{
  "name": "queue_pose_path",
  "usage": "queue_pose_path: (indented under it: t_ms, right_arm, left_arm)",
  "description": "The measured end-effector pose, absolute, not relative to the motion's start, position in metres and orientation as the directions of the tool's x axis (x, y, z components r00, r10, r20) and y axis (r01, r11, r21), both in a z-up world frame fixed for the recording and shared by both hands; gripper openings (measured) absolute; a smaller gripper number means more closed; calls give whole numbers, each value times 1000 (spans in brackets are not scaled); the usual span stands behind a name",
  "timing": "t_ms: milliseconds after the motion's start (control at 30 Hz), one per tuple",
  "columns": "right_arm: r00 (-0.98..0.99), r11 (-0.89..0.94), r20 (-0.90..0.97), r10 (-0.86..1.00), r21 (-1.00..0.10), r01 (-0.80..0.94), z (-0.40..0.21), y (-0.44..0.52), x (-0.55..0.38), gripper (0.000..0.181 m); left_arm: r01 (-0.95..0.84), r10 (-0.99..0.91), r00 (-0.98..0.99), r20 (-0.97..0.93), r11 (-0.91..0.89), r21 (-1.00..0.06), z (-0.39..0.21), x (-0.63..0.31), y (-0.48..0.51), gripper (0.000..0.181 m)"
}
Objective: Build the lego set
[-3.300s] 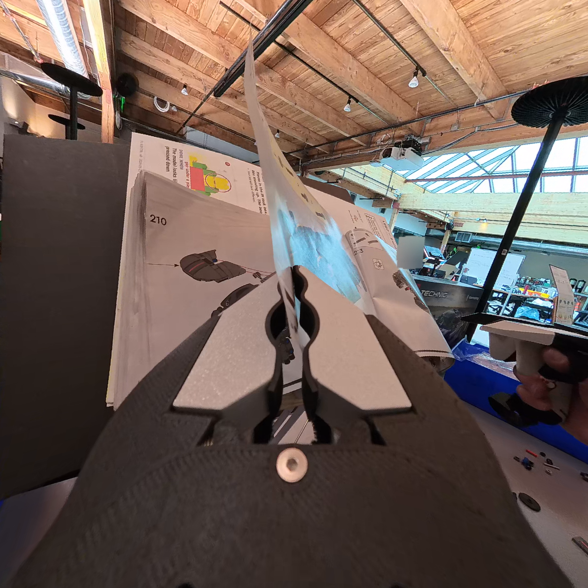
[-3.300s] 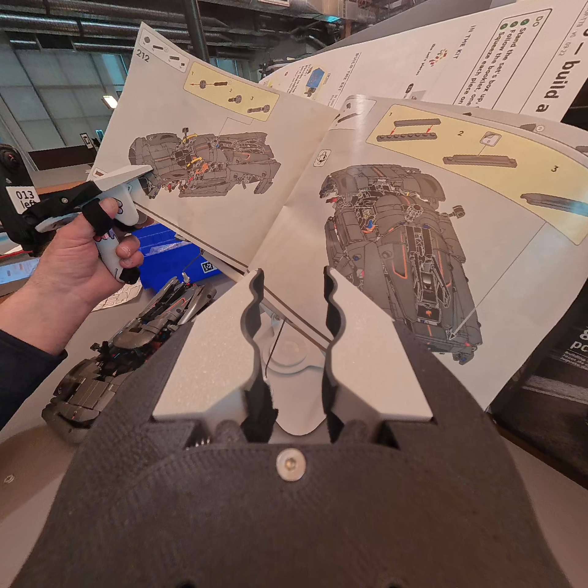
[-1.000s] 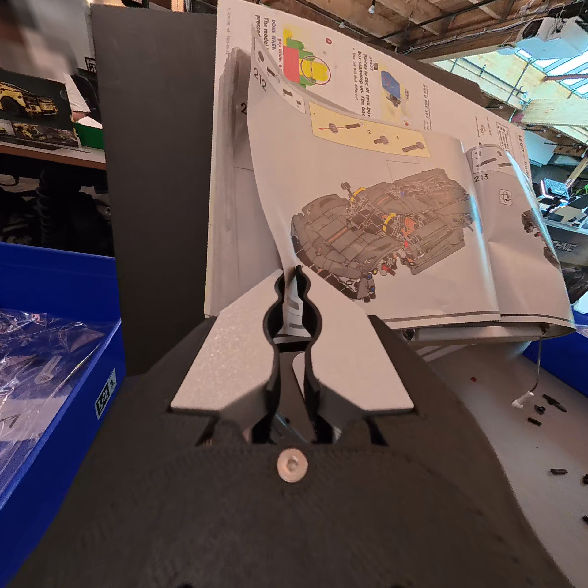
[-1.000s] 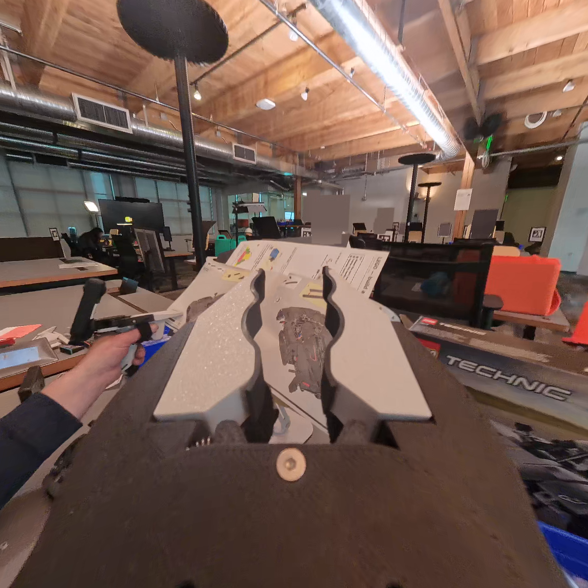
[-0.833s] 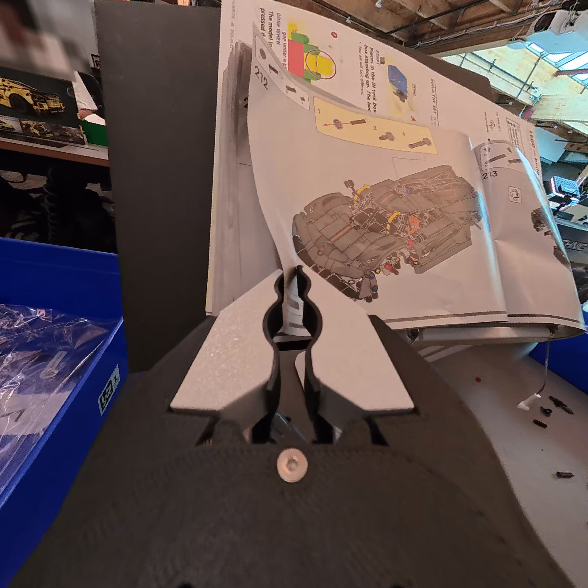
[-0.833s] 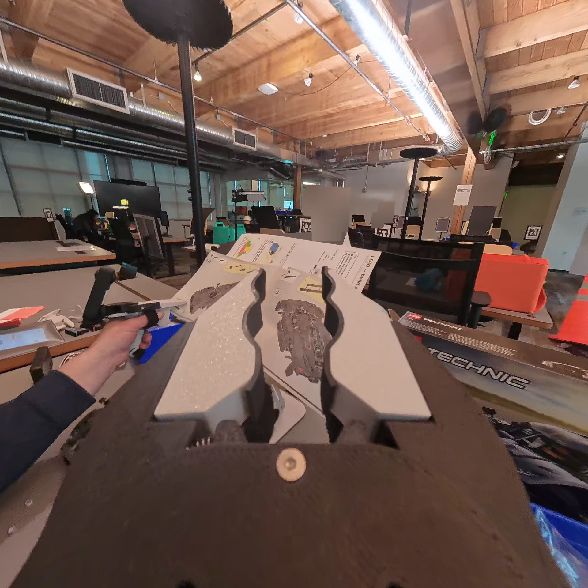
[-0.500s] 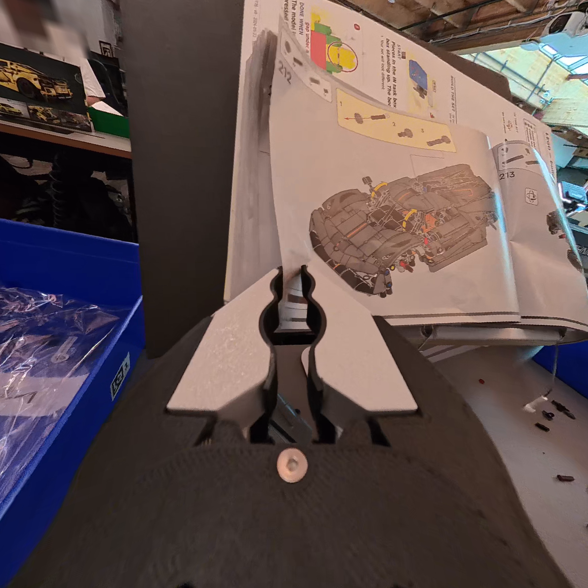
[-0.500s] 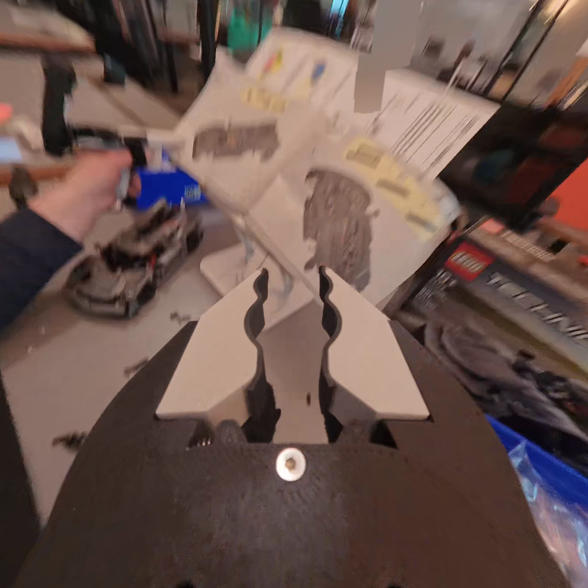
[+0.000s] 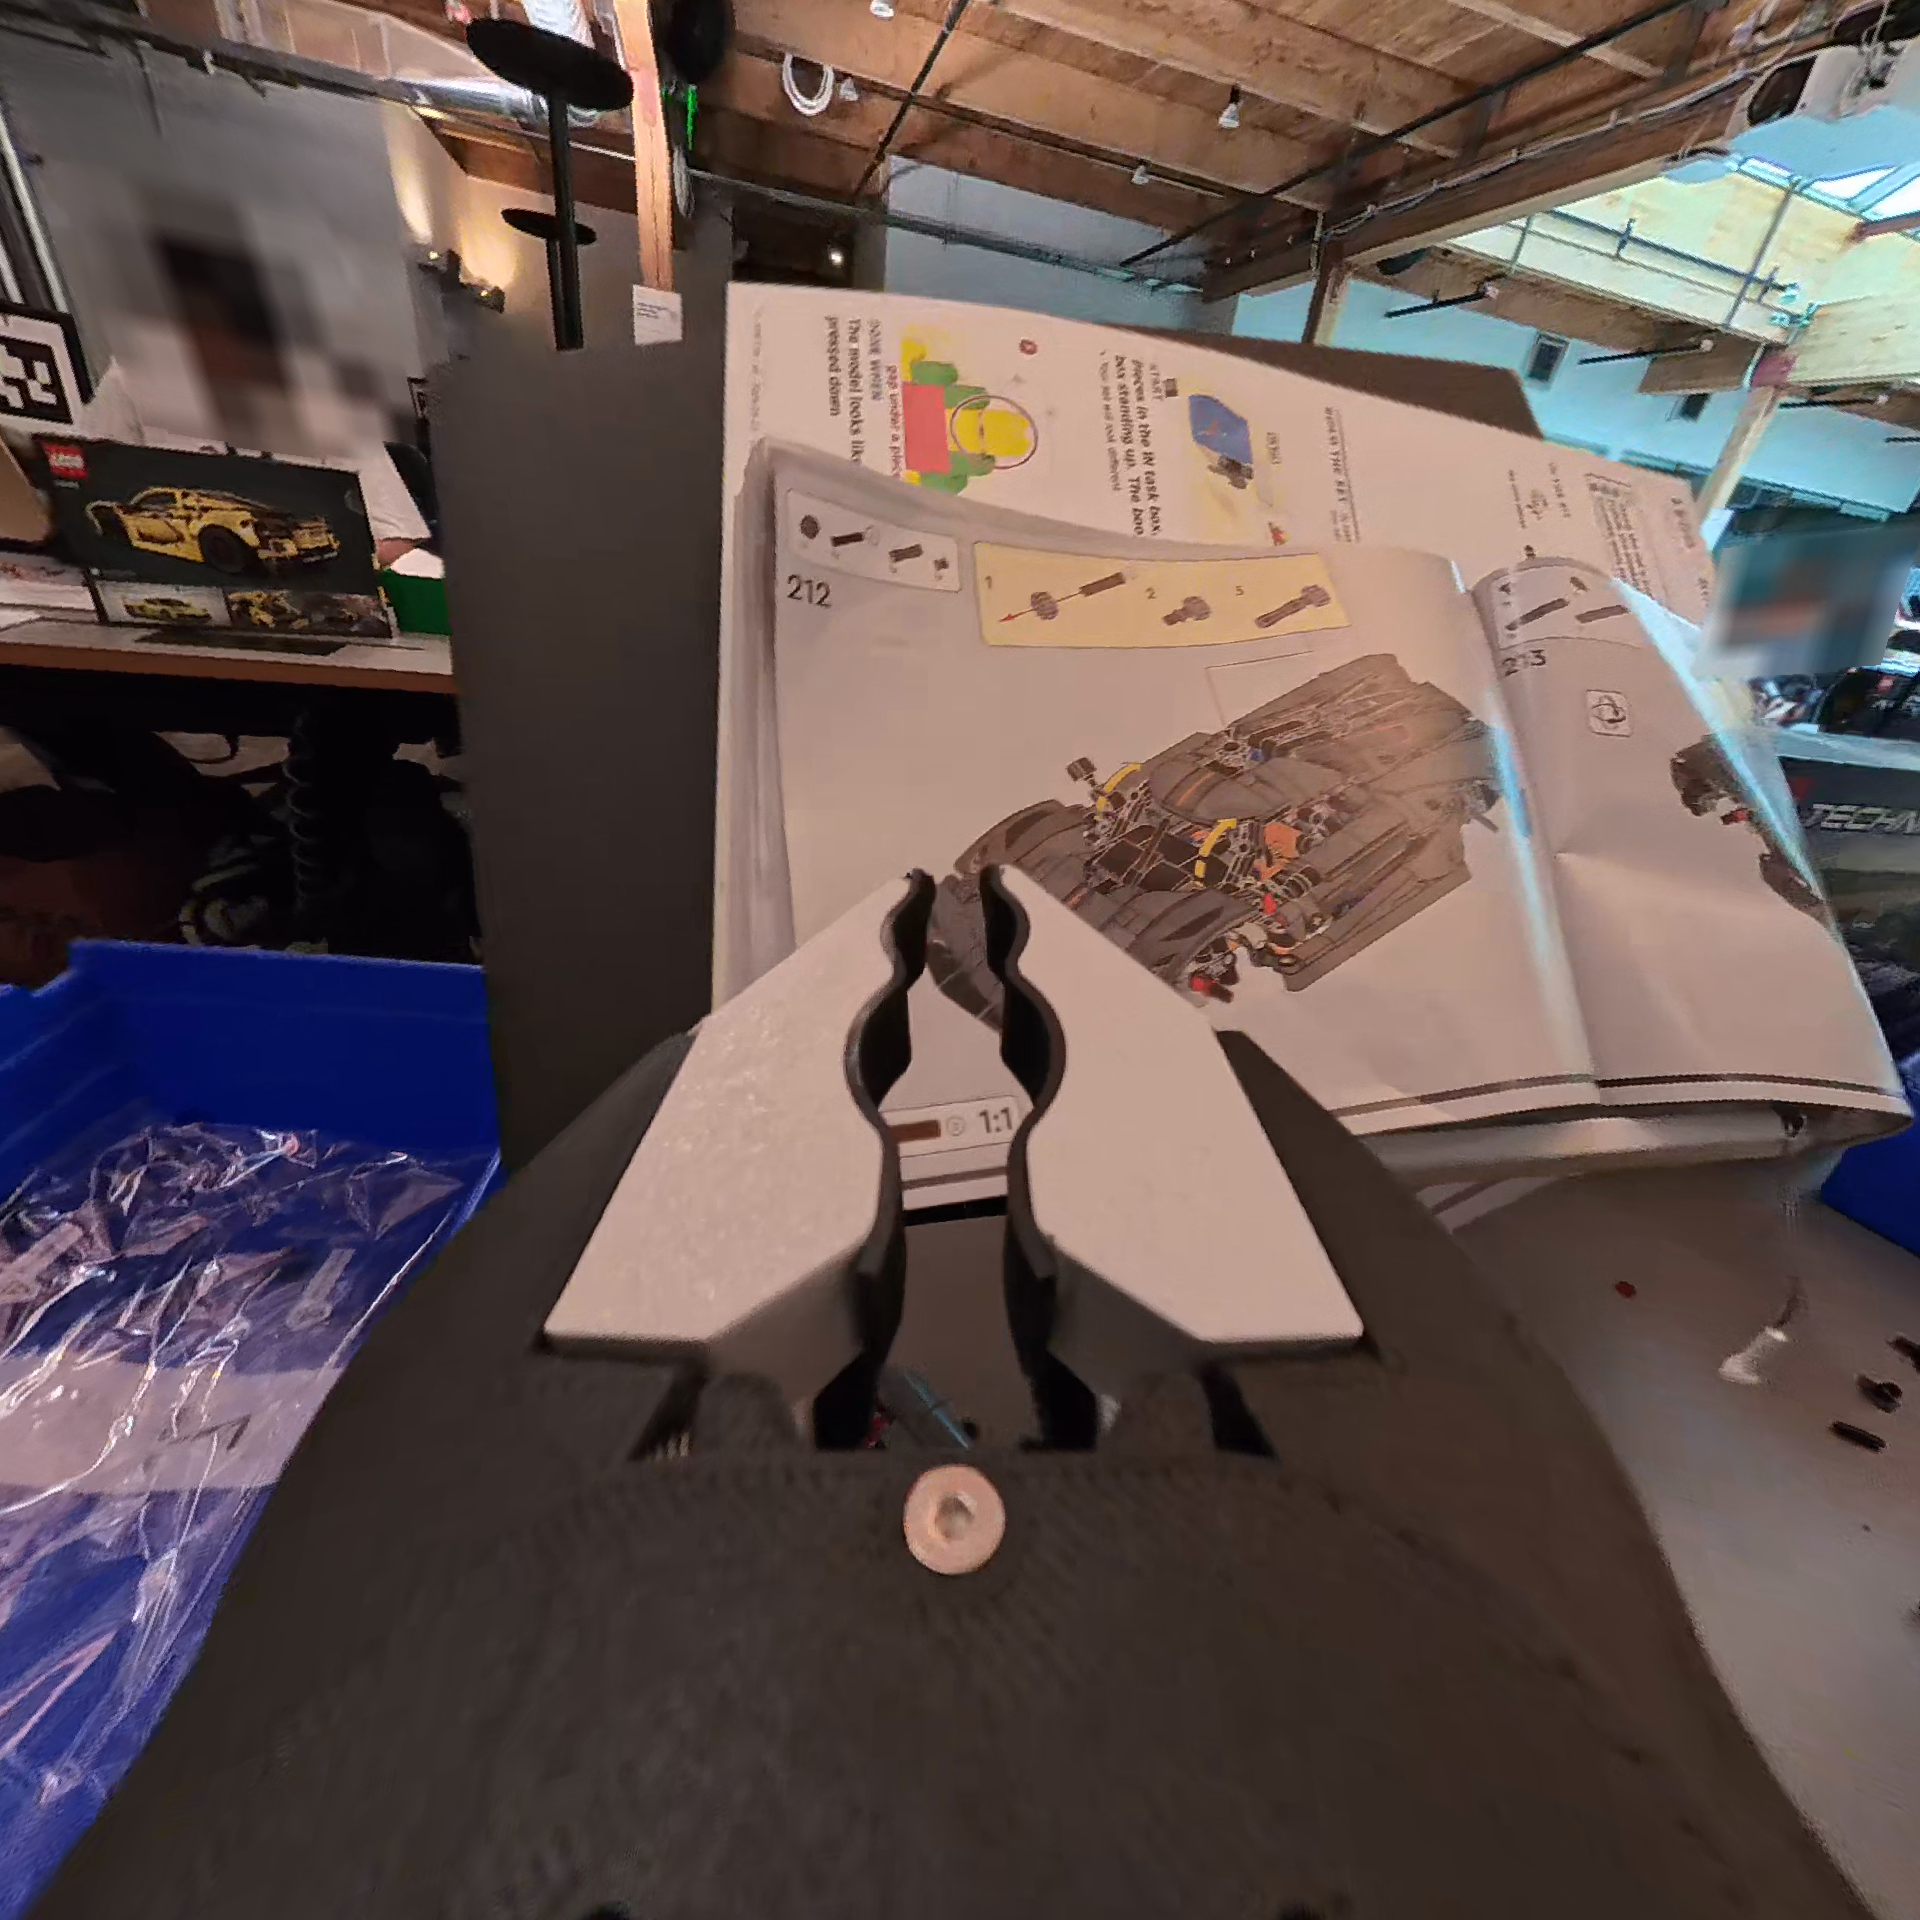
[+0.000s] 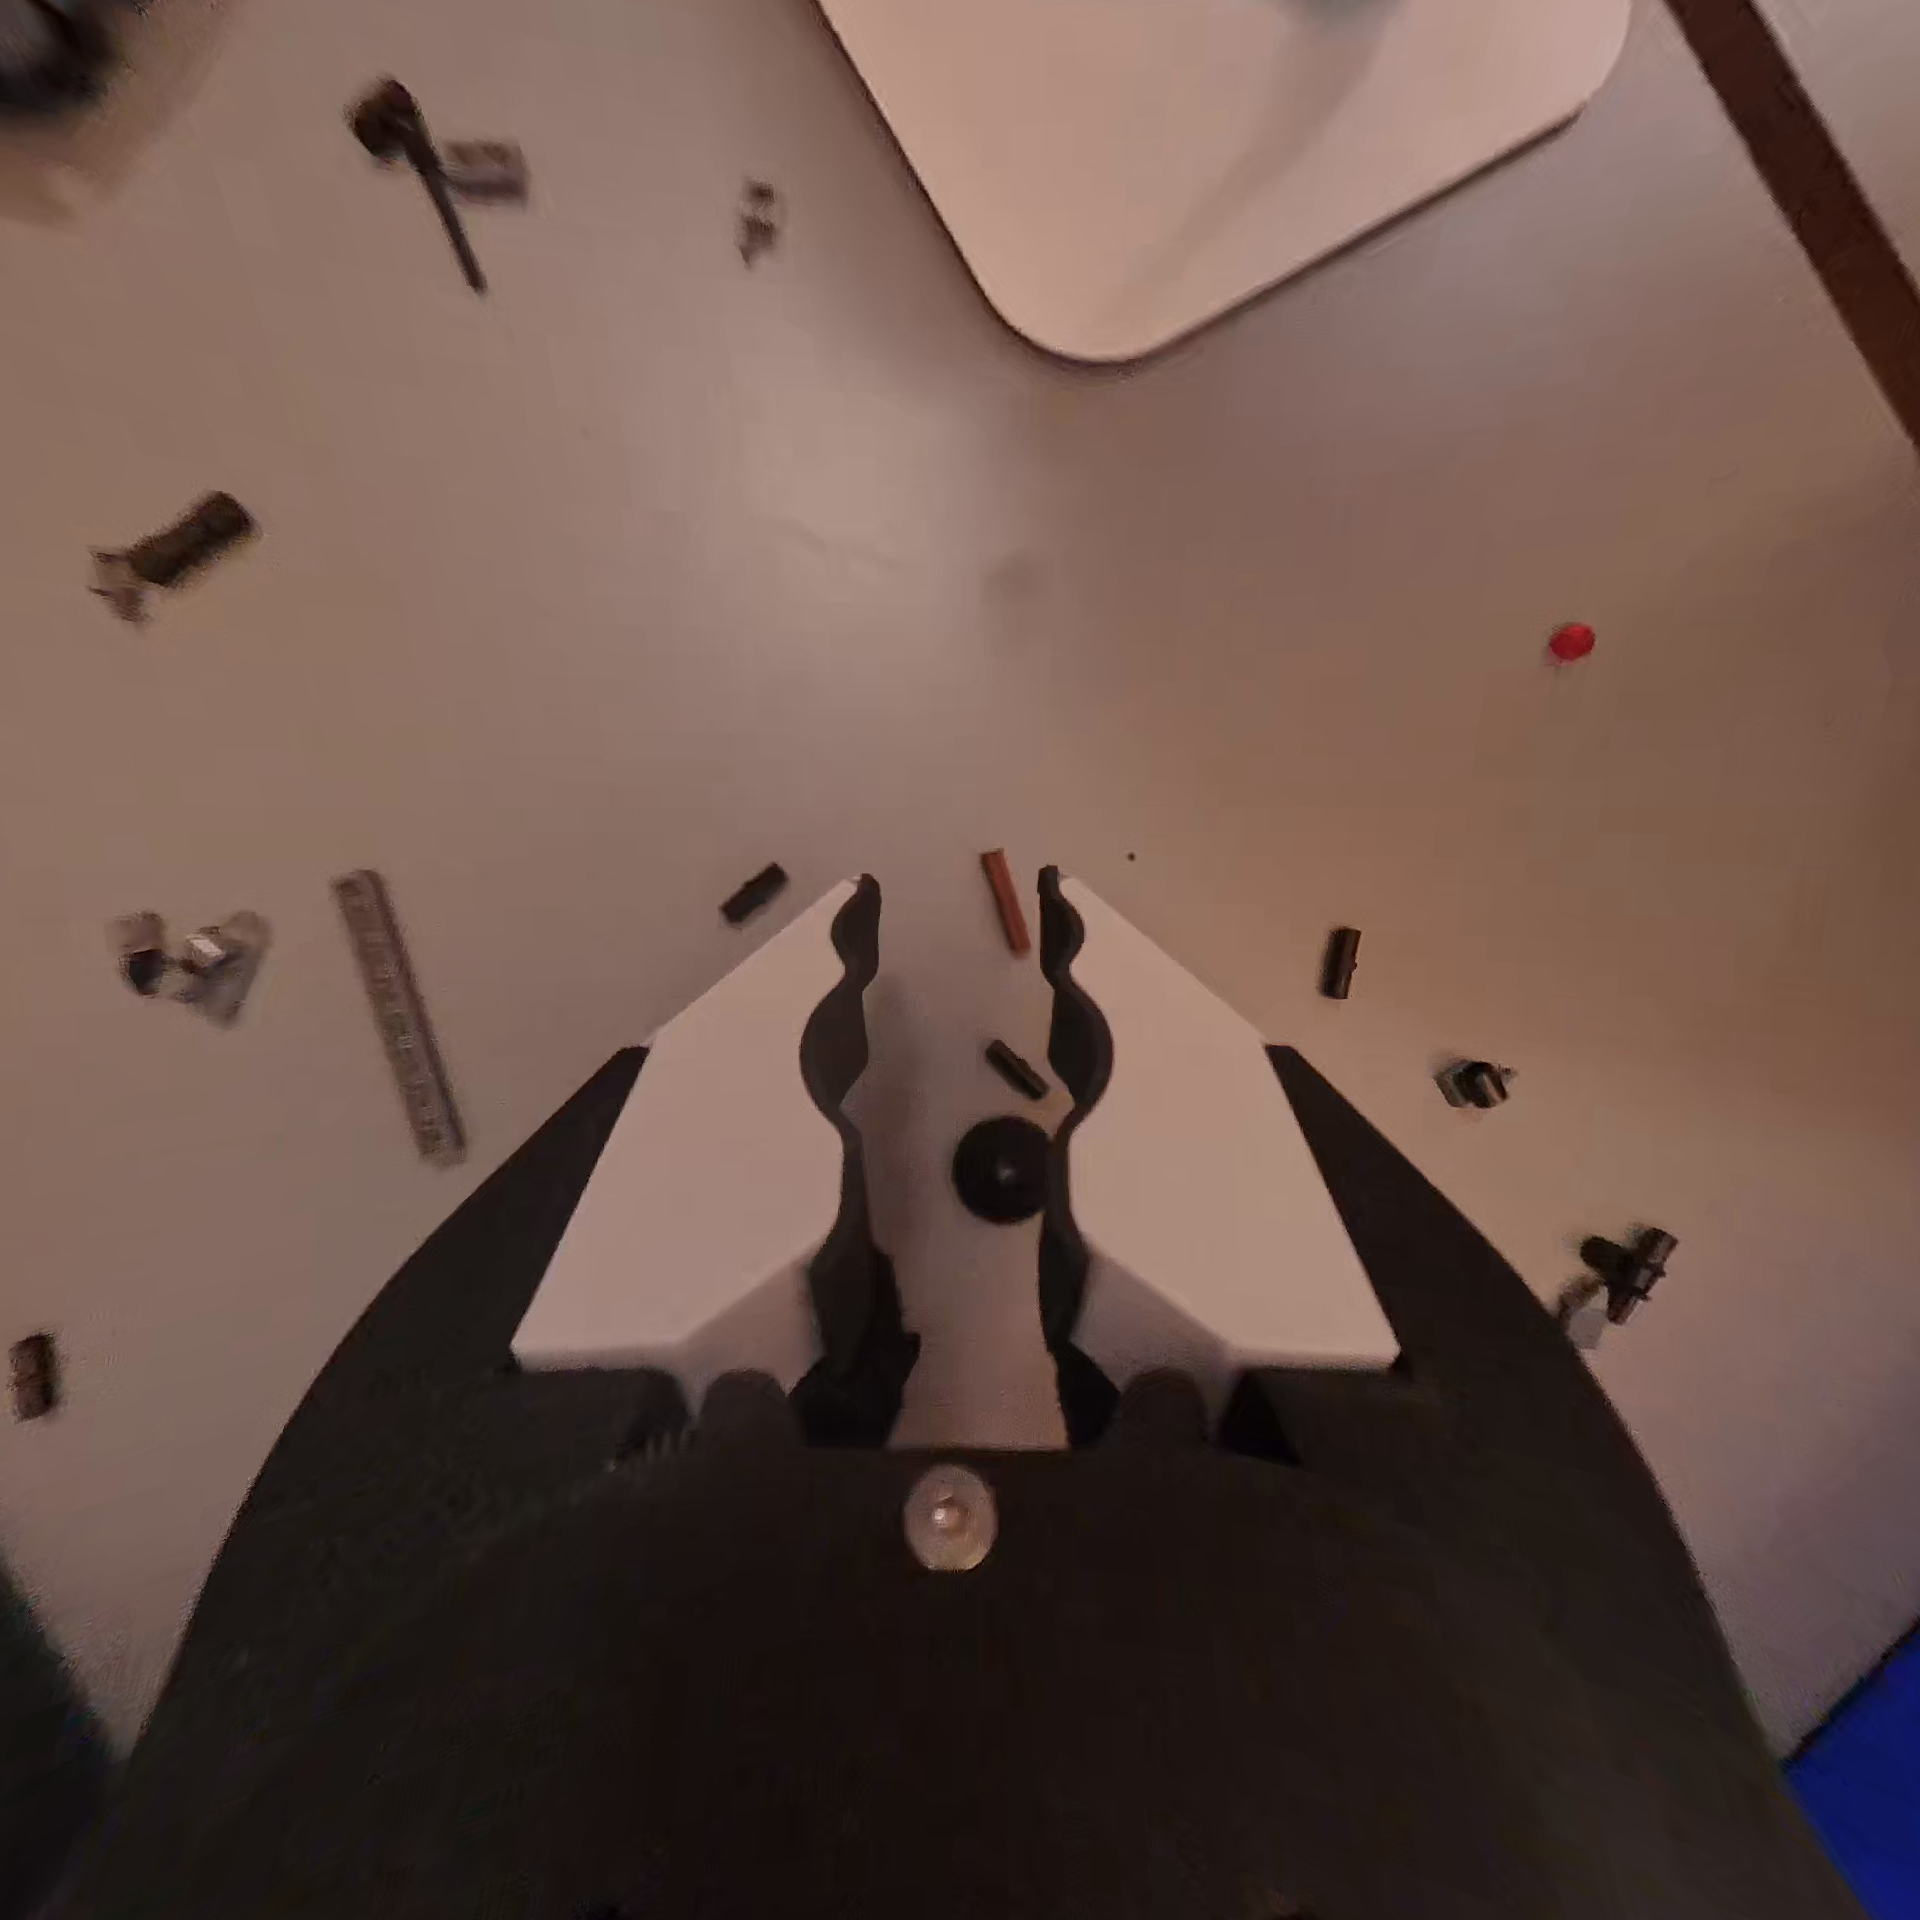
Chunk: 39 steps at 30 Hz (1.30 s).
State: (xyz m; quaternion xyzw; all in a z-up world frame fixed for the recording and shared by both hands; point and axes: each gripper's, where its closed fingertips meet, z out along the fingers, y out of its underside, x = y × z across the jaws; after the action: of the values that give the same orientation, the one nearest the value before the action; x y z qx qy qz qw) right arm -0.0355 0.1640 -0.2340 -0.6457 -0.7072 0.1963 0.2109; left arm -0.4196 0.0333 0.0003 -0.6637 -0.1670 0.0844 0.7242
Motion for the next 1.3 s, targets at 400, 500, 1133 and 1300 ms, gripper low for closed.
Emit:
queue_pose_path:
  t_ms: [400,500,1133,1300]
  right_arm:
    - [-91,78,1,996,-517,852,-259,161,-41,13]
    - [-98,80,-7,995,-523,848,-259,159,-41,4]
    - [-89,299,298,950,-793,531,-162,155,-74,3]
    - [-71,403,421,904,-789,463,-142,150,-77,3]
  left_arm:
    - [116,274,948,160,170,-979,17,-414,22,8]
    - [81,219,969,115,158,-984,21,-400,30,8]
    - [-239,-395,902,-174,-122,-963,-10,-197,123,14]
    - [-320,-572,812,-116,-269,-909,-58,-141,137,20]
